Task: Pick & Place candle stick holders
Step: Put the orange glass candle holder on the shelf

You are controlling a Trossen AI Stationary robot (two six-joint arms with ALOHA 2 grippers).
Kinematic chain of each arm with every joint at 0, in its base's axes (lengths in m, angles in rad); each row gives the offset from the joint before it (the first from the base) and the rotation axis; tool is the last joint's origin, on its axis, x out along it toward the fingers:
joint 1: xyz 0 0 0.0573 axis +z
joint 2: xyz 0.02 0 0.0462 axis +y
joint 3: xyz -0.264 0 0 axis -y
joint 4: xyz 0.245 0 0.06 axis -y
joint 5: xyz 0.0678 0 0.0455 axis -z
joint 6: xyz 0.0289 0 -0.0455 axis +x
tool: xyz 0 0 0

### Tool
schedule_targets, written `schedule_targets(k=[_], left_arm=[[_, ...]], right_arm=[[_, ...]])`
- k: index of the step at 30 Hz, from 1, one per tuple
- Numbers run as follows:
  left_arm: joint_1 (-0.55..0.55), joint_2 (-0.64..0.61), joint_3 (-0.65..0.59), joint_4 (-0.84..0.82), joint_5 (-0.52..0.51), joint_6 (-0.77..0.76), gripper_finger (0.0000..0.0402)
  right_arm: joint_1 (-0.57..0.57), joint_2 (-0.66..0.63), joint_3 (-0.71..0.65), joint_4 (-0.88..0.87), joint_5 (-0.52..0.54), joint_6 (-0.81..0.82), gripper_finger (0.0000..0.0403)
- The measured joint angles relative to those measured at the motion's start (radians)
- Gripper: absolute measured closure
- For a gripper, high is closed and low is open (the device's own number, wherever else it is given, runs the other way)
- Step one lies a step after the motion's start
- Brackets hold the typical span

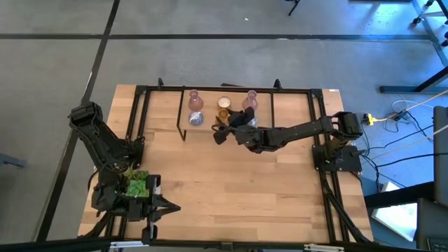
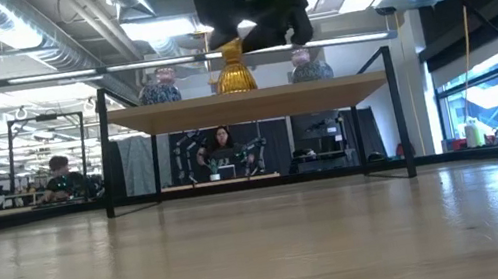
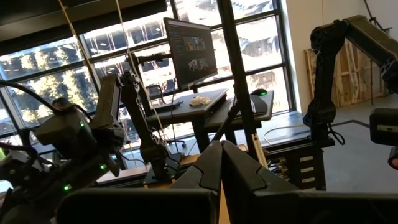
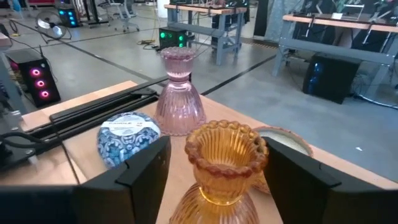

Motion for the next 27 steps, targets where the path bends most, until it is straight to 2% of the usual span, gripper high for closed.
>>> schedule_targets(k=[7,11,20,27], left_arm=[[0.0,0.0,0.0,0.0,0.0,0.0,0.04],[0.0,0.0,0.0,0.0,0.0,0.0,0.04],[0.0,0.0,0.0,0.0,0.02,-0.001,0.04],[0.0,0.0,0.0,0.0,0.054,-0.001,0.04]], right_arm=[[0.007,0.0,0.0,0.0,0.001,0.049,0.0105],[0.017,0.0,0.0,0.001,0.04,0.039,0.0086],[0.021,0.0,0.0,-0.009,0.056,0.021,0.008],[0.032,0.0,0.0,-0.023,0.111,0.004,0.008]])
